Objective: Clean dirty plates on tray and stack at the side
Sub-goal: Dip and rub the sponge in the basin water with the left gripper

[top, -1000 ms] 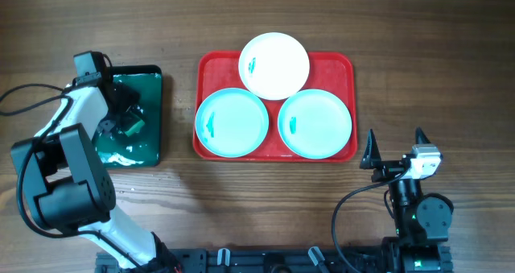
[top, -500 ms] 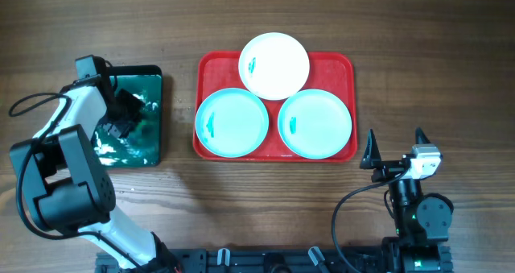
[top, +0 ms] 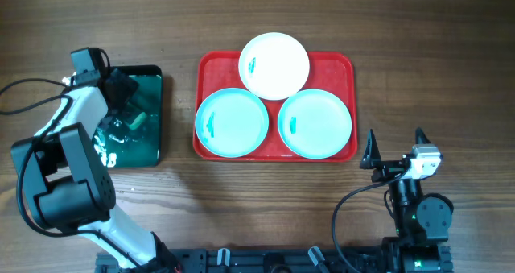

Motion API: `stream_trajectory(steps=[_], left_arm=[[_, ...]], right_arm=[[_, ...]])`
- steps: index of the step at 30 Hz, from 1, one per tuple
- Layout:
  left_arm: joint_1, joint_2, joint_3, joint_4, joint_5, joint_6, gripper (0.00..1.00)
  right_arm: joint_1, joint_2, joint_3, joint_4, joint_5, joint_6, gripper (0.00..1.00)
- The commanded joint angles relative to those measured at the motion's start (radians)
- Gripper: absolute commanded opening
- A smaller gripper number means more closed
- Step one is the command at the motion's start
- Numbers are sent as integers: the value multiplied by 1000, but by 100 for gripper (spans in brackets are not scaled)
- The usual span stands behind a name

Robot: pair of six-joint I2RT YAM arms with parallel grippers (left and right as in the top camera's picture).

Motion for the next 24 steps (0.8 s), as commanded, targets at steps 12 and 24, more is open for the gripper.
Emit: stream_trajectory(steps=[12, 24], left_arm=[[3, 18, -10, -176, 38, 5, 100], [3, 18, -10, -261, 354, 5, 20]], right_arm=[[-4, -2, -1, 2, -20, 13, 100], [-4, -2, -1, 2, -20, 13, 100]])
